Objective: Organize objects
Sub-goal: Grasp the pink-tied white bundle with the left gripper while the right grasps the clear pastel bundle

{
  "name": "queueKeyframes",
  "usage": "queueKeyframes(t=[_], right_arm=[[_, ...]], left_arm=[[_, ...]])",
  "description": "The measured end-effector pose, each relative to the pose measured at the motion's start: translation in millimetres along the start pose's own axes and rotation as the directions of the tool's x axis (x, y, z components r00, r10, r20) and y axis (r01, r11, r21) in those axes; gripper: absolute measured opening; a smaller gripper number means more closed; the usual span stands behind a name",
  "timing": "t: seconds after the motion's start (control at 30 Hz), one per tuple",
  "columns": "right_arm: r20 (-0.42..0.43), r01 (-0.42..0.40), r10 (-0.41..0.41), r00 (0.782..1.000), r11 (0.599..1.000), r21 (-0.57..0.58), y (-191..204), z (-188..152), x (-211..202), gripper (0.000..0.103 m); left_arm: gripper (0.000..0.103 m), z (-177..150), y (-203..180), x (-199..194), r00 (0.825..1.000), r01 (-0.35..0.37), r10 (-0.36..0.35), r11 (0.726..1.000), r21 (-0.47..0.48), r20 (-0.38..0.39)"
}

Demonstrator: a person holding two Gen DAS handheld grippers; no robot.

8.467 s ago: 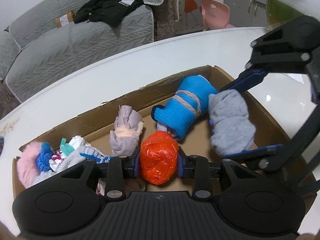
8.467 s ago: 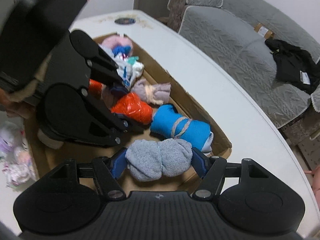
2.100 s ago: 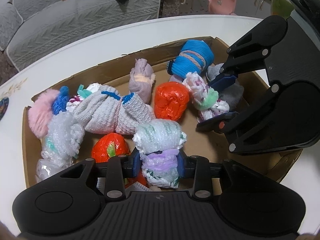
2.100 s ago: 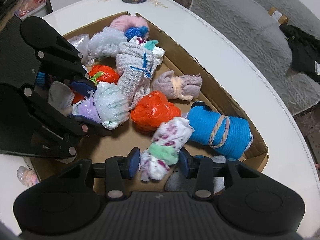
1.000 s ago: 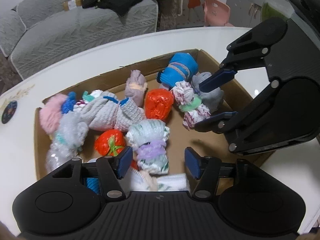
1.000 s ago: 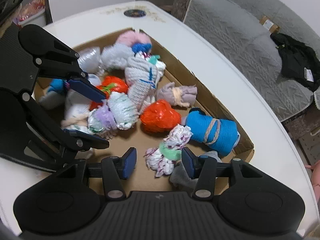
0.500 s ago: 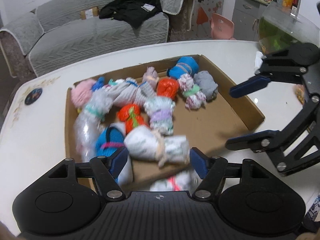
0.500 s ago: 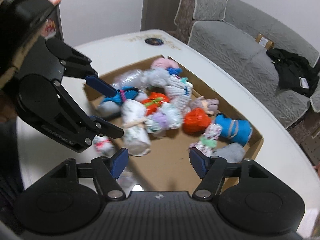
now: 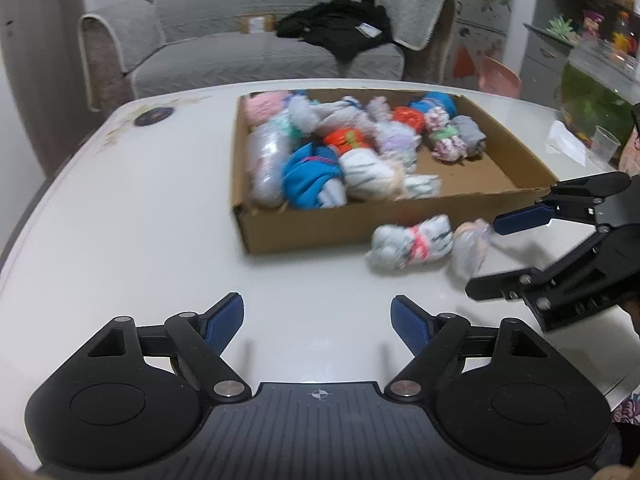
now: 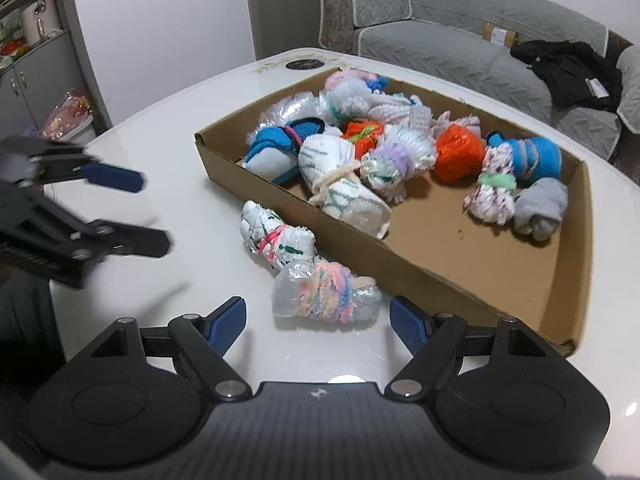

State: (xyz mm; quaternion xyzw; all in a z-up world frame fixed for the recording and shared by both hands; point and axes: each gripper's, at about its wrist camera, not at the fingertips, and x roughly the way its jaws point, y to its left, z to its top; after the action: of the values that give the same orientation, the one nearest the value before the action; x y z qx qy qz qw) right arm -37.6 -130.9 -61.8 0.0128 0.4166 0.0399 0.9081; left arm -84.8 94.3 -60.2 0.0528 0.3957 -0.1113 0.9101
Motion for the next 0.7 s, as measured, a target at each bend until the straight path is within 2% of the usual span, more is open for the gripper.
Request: queueKeyframes(t=[0.23,0.33,0.37,0.47,0.7], right_arm=[[0.034,-0.002,0.001,0.999,0.999,0.046,-4,-7,12,0.076],[0.057,-0.013,0.011,0.998,0.999,0.042,-5,-10,11,0.067],[0.060,-0.010,0.007,0.998,0.999,0.037,-4,-10,11,0.059],[0.068,-0.026,0.022,0.997,0.998,0.051,-9,-14,5,0.058],[0.076,0.035,-0.039,0.996,0.998,0.049,-20,-39,-20,0.058]], left_arm=[[0.086,-14,7,2,1.000,-0.005,0.005,1.000,-0.031,0.002],[0.086,-11,0,7,1.000,0.005,-0.005,1.000,-0.022,0.003],[0.086,-10,-3,8,1.000,0.009,-0.009,1.000,-0.015,0.006],[0.086,-4,-17,16,0.999,0.028,-0.028,1.000,0.006,0.016],[0.088,16,-60,42,0.996,0.078,-0.080,0.996,0.036,0.044]])
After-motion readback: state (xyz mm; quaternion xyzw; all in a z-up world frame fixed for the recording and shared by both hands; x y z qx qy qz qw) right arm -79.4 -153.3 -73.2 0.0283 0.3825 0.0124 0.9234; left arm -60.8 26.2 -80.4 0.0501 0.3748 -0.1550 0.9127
